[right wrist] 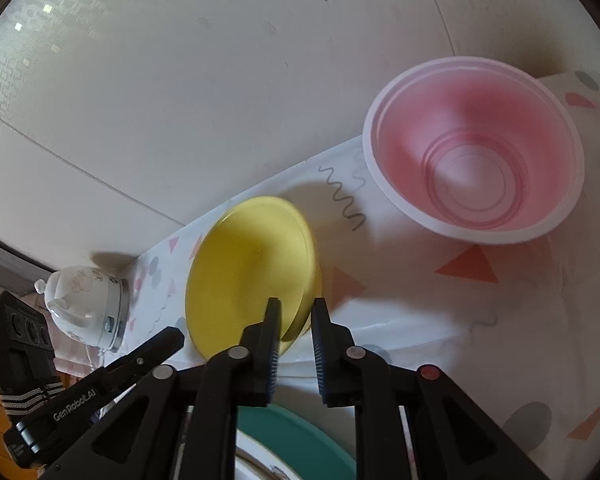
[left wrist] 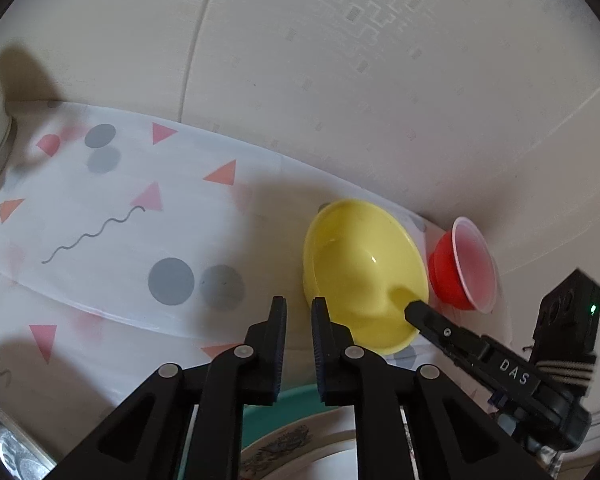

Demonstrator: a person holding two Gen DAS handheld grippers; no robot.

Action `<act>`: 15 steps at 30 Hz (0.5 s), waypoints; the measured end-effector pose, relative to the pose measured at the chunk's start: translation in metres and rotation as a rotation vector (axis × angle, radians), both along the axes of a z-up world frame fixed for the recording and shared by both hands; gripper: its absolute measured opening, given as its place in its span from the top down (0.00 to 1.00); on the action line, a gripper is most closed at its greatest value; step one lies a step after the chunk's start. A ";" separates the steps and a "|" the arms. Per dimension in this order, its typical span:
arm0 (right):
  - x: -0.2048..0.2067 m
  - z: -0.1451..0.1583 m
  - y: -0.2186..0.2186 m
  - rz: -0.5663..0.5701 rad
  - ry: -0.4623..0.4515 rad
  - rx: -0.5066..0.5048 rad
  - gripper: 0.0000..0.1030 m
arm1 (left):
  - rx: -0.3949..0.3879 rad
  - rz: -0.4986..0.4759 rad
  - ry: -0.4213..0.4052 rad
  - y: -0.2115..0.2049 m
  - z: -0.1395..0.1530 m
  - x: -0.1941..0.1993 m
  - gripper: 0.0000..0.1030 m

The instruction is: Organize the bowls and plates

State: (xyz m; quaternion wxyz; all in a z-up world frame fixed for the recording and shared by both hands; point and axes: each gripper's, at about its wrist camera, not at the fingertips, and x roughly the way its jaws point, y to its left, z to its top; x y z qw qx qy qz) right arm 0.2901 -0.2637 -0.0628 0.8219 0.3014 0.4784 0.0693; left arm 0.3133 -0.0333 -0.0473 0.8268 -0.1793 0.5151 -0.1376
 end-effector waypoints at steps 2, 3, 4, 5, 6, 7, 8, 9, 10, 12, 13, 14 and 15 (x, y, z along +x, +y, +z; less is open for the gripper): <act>-0.002 0.001 -0.002 -0.010 -0.003 -0.001 0.81 | -0.016 0.000 0.008 -0.002 -0.001 0.002 0.89; -0.002 0.001 -0.004 -0.015 -0.002 0.004 0.78 | -0.028 -0.002 0.017 -0.001 0.000 0.003 0.88; -0.002 0.001 -0.006 -0.020 0.003 0.011 0.77 | -0.035 -0.001 0.020 -0.002 -0.001 0.005 0.86; -0.003 0.001 -0.007 -0.024 0.003 0.012 0.77 | -0.043 0.001 0.023 -0.003 -0.002 0.008 0.85; -0.002 0.001 -0.007 -0.027 0.001 0.009 0.77 | -0.047 0.002 0.027 -0.002 -0.004 0.010 0.84; -0.002 0.001 -0.008 -0.030 0.002 0.003 0.77 | -0.045 0.004 0.036 -0.005 -0.004 0.014 0.85; -0.001 0.000 -0.008 -0.034 0.004 -0.003 0.77 | -0.041 0.003 0.041 -0.006 -0.006 0.016 0.85; -0.001 0.000 -0.009 -0.034 0.004 -0.009 0.81 | -0.039 -0.006 0.045 -0.009 -0.009 0.017 0.86; -0.001 0.001 -0.008 -0.027 -0.005 -0.019 0.85 | -0.040 -0.014 0.048 -0.009 -0.010 0.016 0.89; -0.001 0.004 -0.002 -0.003 -0.018 -0.043 0.89 | -0.032 -0.016 0.038 -0.011 -0.012 0.015 0.89; 0.000 0.006 0.001 0.005 -0.021 -0.069 0.89 | -0.025 -0.016 0.037 -0.011 -0.012 0.013 0.89; 0.000 0.007 0.003 0.013 -0.025 -0.079 0.89 | -0.021 -0.010 0.037 -0.009 -0.011 0.011 0.89; -0.001 0.008 0.003 0.018 -0.027 -0.076 0.89 | -0.025 -0.008 0.034 -0.005 -0.010 0.009 0.89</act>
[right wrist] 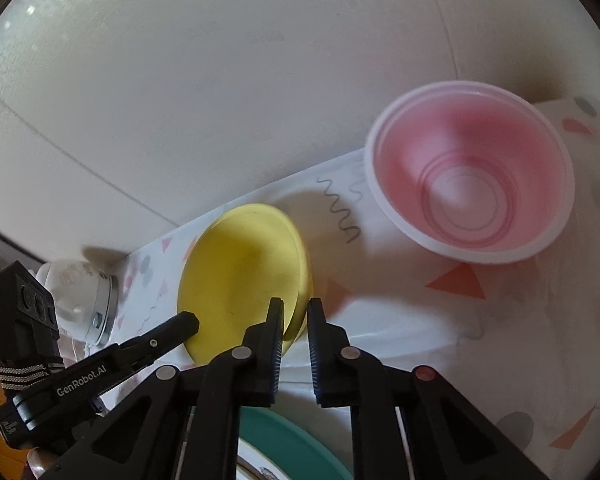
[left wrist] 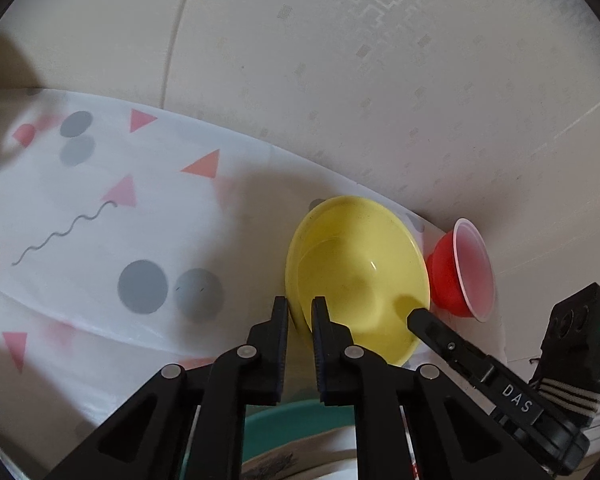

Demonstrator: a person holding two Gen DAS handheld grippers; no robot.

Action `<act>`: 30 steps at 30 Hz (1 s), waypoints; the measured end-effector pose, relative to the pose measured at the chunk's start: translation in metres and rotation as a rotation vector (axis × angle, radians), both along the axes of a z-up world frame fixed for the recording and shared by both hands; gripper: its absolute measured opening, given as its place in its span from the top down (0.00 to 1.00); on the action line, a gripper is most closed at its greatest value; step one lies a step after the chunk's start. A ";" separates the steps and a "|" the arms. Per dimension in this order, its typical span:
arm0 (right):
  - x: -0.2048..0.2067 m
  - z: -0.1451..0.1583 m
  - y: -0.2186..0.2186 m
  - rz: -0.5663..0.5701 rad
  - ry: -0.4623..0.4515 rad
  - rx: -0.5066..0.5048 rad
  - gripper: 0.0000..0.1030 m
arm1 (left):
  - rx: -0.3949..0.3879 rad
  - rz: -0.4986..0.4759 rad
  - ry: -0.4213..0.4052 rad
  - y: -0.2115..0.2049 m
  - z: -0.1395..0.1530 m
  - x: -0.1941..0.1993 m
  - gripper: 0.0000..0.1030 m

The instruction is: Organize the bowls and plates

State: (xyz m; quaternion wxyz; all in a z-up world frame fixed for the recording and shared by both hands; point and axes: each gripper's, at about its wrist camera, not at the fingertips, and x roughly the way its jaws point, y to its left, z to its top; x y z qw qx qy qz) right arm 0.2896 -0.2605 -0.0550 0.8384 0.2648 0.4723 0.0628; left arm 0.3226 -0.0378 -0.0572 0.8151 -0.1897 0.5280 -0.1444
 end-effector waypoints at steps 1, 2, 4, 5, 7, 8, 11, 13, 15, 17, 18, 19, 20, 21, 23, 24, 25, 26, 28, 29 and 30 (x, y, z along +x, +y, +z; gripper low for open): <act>0.000 0.000 0.000 0.000 0.002 0.006 0.89 | -0.002 0.001 -0.006 0.001 0.001 -0.003 0.89; 0.000 0.000 0.000 0.001 0.002 0.010 0.89 | 0.003 0.004 -0.010 0.002 0.002 -0.005 0.89; -0.001 0.001 0.003 0.010 0.002 0.015 0.89 | 0.006 0.016 -0.017 0.006 0.006 -0.010 0.89; -0.002 0.003 0.004 0.011 -0.002 0.015 0.89 | 0.009 0.018 -0.022 0.007 0.007 -0.012 0.89; -0.004 0.005 0.006 0.015 -0.004 0.027 0.89 | 0.026 0.019 -0.029 0.007 0.011 -0.015 0.88; -0.004 0.007 0.006 0.017 -0.004 0.029 0.89 | 0.028 0.019 -0.032 0.007 0.013 -0.018 0.88; -0.009 0.013 0.008 0.023 -0.010 0.031 0.89 | 0.039 0.022 -0.054 0.009 0.023 -0.029 0.88; -0.013 0.018 0.009 0.029 -0.017 0.035 0.89 | 0.045 0.024 -0.068 0.013 0.030 -0.035 0.88; -0.016 0.023 0.012 0.036 -0.023 0.034 0.89 | 0.041 0.034 -0.065 0.017 0.036 -0.040 0.88; -0.019 0.030 0.017 0.044 -0.035 0.027 0.89 | 0.040 0.038 -0.084 0.021 0.044 -0.048 0.88; -0.021 0.033 0.019 0.048 -0.044 0.030 0.89 | 0.041 0.039 -0.087 0.024 0.047 -0.051 0.87; -0.023 0.037 0.022 0.053 -0.051 0.033 0.89 | 0.041 0.041 -0.089 0.025 0.049 -0.053 0.87; -0.025 0.038 0.024 0.057 -0.054 0.032 0.89 | 0.040 0.045 -0.093 0.028 0.052 -0.058 0.87; -0.028 0.040 0.027 0.063 -0.055 0.031 0.89 | 0.042 0.047 -0.096 0.029 0.054 -0.061 0.87; -0.031 0.040 0.037 0.073 -0.057 0.031 0.89 | 0.050 0.052 -0.103 0.027 0.055 -0.067 0.87; -0.034 0.040 0.042 0.078 -0.061 0.034 0.89 | 0.054 0.056 -0.111 0.030 0.056 -0.075 0.87; -0.037 0.041 0.044 0.083 -0.066 0.040 0.89 | 0.056 0.059 -0.114 0.031 0.056 -0.080 0.87; -0.040 0.043 0.046 0.087 -0.068 0.046 0.89 | 0.056 0.064 -0.114 0.033 0.056 -0.085 0.87; -0.046 0.044 0.050 0.095 -0.071 0.044 0.89 | 0.060 0.075 -0.128 0.037 0.060 -0.099 0.87; -0.049 0.044 0.053 0.101 -0.073 0.042 0.89 | 0.067 0.079 -0.137 0.038 0.062 -0.105 0.87; -0.052 0.045 0.052 0.106 -0.075 0.044 0.89 | 0.072 0.080 -0.145 0.040 0.065 -0.112 0.87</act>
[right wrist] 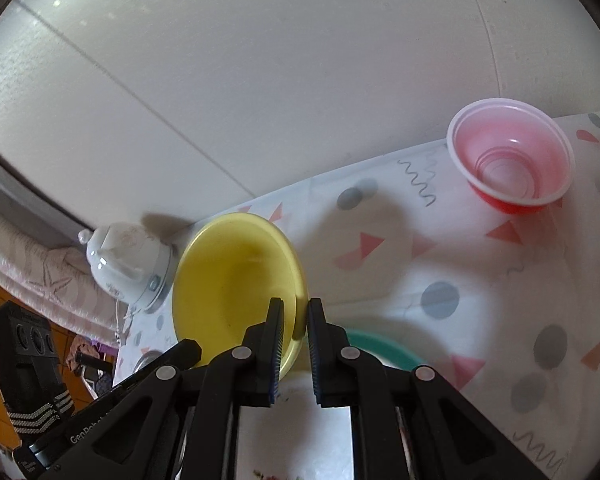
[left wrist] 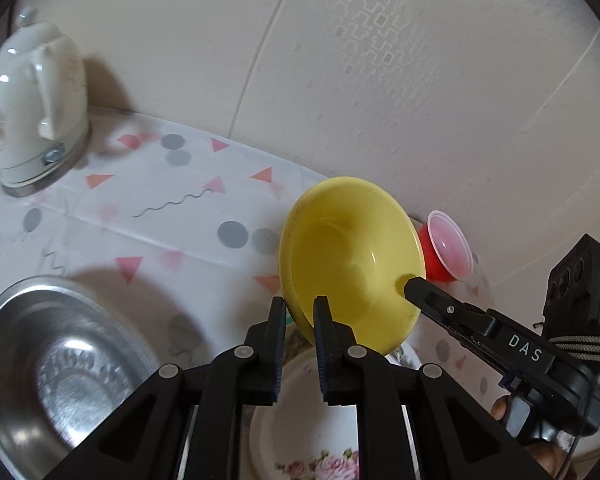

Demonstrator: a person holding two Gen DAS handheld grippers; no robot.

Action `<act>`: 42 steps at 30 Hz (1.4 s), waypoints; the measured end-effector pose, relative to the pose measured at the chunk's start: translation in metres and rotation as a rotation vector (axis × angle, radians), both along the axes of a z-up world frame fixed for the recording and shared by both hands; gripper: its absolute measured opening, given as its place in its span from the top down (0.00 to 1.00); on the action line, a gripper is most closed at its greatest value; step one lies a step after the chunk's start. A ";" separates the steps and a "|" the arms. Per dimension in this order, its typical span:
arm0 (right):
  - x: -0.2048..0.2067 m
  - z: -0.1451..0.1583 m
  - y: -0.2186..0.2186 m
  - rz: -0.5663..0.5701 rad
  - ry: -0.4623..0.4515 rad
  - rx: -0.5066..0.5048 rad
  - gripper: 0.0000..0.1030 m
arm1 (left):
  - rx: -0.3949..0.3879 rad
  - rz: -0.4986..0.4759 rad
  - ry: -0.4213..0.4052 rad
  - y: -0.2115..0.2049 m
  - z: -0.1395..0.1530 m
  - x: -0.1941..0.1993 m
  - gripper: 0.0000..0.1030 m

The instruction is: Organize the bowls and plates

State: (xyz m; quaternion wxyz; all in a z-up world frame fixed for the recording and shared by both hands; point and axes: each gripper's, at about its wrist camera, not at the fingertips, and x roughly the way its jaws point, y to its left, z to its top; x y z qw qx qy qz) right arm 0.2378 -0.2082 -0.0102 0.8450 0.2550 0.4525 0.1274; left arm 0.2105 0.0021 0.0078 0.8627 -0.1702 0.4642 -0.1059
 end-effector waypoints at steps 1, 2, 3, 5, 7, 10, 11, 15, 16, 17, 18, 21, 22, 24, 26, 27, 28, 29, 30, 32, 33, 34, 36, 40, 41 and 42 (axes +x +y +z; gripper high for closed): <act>-0.003 0.001 0.001 0.004 -0.003 0.003 0.89 | 0.004 0.001 -0.008 0.001 0.002 -0.005 0.87; -0.007 0.001 0.003 0.009 -0.004 0.005 0.89 | 0.006 0.003 -0.010 0.001 0.001 -0.007 0.87; -0.009 0.002 0.004 0.012 -0.003 0.007 0.89 | 0.005 0.006 -0.014 0.003 0.002 -0.011 0.87; -0.013 0.002 0.008 0.021 -0.006 0.006 0.89 | 0.003 0.009 -0.024 0.007 0.004 -0.017 0.87; -0.020 0.003 0.010 0.029 -0.008 0.013 0.89 | 0.011 0.010 -0.037 0.008 0.005 -0.025 0.87; -0.027 0.004 0.016 0.037 -0.007 0.020 0.89 | 0.013 0.016 -0.048 0.011 0.010 -0.038 0.87; -0.029 0.004 0.017 0.041 -0.009 0.022 0.89 | 0.019 0.017 -0.055 0.013 0.011 -0.043 0.87; -0.037 0.004 0.021 0.055 -0.013 0.034 0.89 | 0.022 0.023 -0.066 0.017 0.008 -0.051 0.87; -0.039 0.003 0.023 0.058 -0.014 0.037 0.89 | 0.024 0.025 -0.069 0.018 0.008 -0.054 0.87; -0.041 0.002 0.025 0.061 -0.014 0.038 0.89 | 0.025 0.028 -0.071 0.019 0.008 -0.058 0.87; -0.043 0.002 0.027 0.065 -0.015 0.037 0.89 | 0.024 0.030 -0.071 0.020 0.007 -0.061 0.87; -0.051 0.000 0.032 0.076 -0.014 0.040 0.89 | 0.022 0.039 -0.081 0.025 0.007 -0.070 0.87; -0.052 -0.001 0.033 0.079 -0.014 0.041 0.89 | 0.021 0.042 -0.081 0.026 0.006 -0.073 0.87; -0.055 -0.001 0.036 0.087 -0.015 0.043 0.89 | 0.021 0.049 -0.082 0.030 0.005 -0.080 0.87; -0.058 -0.001 0.041 0.095 -0.017 0.044 0.89 | 0.026 0.055 -0.084 0.033 0.003 -0.085 0.87; -0.060 -0.001 0.043 0.101 -0.018 0.045 0.89 | 0.026 0.058 -0.083 0.036 0.002 -0.087 0.87; -0.061 -0.001 0.045 0.105 -0.019 0.045 0.89 | 0.024 0.062 -0.082 0.038 0.001 -0.090 0.87; -0.062 -0.001 0.048 0.111 -0.020 0.045 0.89 | 0.024 0.065 -0.082 0.039 0.000 -0.091 0.87; -0.063 -0.001 0.050 0.117 -0.020 0.046 0.89 | 0.021 0.069 -0.082 0.043 -0.001 -0.094 0.87; -0.064 -0.002 0.053 0.126 -0.020 0.048 0.89 | 0.014 0.076 -0.080 0.047 -0.001 -0.097 0.87; -0.064 -0.002 0.055 0.131 -0.020 0.049 0.89 | 0.011 0.083 -0.080 0.051 -0.002 -0.099 0.87; -0.064 -0.001 0.059 0.139 -0.020 0.047 0.89 | 0.011 0.087 -0.081 0.053 -0.002 -0.100 0.87; -0.065 -0.001 0.064 0.149 -0.021 0.045 0.89 | 0.008 0.096 -0.081 0.060 -0.002 -0.104 0.87; -0.065 0.000 0.074 0.178 -0.024 0.047 0.89 | -0.005 0.114 -0.078 0.073 -0.003 -0.109 0.87; -0.065 0.000 0.077 0.187 -0.026 0.046 0.89 | -0.007 0.118 -0.077 0.075 -0.002 -0.110 0.87; -0.065 0.000 0.081 0.196 -0.026 0.046 0.89 | -0.009 0.124 -0.077 0.079 -0.002 -0.112 0.86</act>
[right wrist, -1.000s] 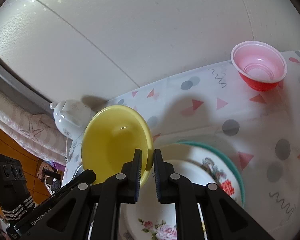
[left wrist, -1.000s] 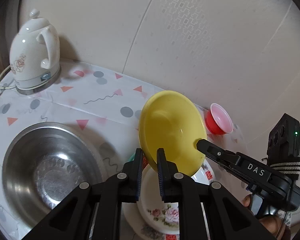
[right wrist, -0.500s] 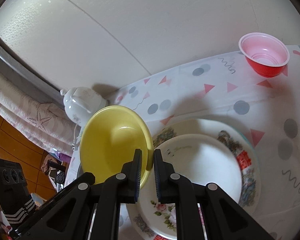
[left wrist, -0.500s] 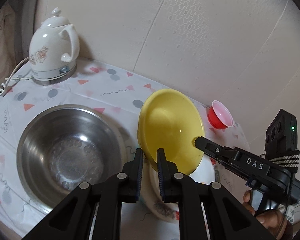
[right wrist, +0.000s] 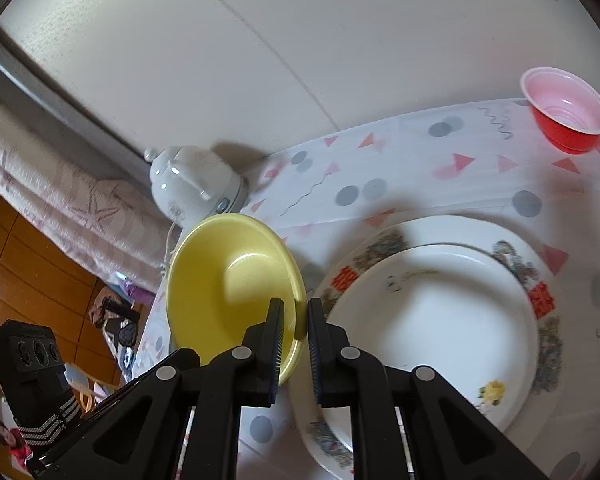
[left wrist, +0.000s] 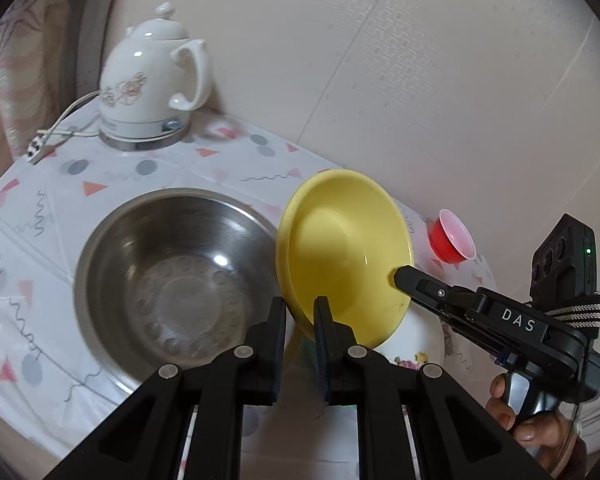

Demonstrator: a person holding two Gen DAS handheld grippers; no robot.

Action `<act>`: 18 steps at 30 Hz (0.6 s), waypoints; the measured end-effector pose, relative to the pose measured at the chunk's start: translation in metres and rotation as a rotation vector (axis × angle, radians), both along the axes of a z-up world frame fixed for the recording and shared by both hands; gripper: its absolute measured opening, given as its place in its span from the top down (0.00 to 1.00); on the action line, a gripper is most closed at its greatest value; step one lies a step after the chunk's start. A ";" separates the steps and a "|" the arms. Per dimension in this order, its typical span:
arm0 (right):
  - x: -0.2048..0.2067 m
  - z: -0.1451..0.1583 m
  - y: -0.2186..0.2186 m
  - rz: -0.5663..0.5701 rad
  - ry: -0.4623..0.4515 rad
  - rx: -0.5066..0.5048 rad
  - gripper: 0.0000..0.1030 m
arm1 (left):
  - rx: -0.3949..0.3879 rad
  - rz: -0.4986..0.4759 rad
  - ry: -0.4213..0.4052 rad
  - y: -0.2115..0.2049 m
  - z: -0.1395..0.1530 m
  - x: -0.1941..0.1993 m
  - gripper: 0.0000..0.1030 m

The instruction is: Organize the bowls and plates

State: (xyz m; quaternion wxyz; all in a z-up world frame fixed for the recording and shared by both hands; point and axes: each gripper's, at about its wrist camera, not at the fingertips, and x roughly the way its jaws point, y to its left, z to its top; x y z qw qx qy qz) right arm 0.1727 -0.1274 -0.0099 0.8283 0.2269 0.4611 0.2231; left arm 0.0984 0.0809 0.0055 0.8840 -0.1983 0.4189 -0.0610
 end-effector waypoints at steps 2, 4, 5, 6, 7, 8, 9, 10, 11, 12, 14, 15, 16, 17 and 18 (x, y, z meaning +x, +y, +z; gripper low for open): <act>0.001 0.001 0.008 0.018 -0.002 0.004 0.89 | -0.004 0.014 0.000 0.008 0.000 -0.005 0.86; 0.000 0.001 0.016 0.035 -0.002 0.009 0.89 | -0.005 0.025 0.000 0.016 0.001 -0.009 0.86; 0.001 0.002 0.021 0.045 -0.002 0.012 0.89 | -0.005 0.033 0.000 0.021 0.001 -0.011 0.86; 0.001 0.002 0.026 0.056 -0.003 0.014 0.89 | -0.006 0.039 -0.001 0.025 0.002 -0.013 0.86; 0.002 0.002 0.033 0.069 -0.005 0.012 0.89 | -0.006 0.049 0.000 0.030 0.002 -0.015 0.86; 0.002 0.002 0.038 0.080 -0.006 0.009 0.89 | -0.007 0.062 0.001 0.036 0.002 -0.017 0.86; 0.003 0.001 0.044 0.091 -0.004 0.005 0.89 | -0.005 0.071 0.002 0.039 0.001 -0.018 0.86; 0.004 0.000 0.050 0.102 -0.001 0.001 0.89 | -0.005 0.082 0.005 0.044 0.000 -0.019 0.86; 0.005 -0.001 0.056 0.113 0.002 0.000 0.89 | -0.008 0.096 0.013 0.048 -0.003 -0.019 0.86; 0.006 -0.002 0.059 0.119 0.003 -0.001 0.89 | -0.008 0.105 0.021 0.051 -0.005 -0.020 0.86; 0.008 -0.006 0.067 0.129 0.016 -0.001 0.89 | -0.005 0.121 0.027 0.057 -0.009 -0.021 0.86; 0.009 -0.009 0.071 0.138 0.023 -0.002 0.89 | -0.004 0.129 0.031 0.059 -0.011 -0.022 0.86; 0.010 -0.011 0.074 0.145 0.028 -0.007 0.89 | -0.008 0.137 0.037 0.062 -0.014 -0.023 0.86; 0.010 -0.013 0.078 0.153 0.034 -0.016 0.89 | -0.012 0.143 0.042 0.064 -0.016 -0.023 0.86; 0.011 -0.016 0.081 0.162 0.041 -0.025 0.89 | -0.011 0.148 0.045 0.066 -0.018 -0.024 0.86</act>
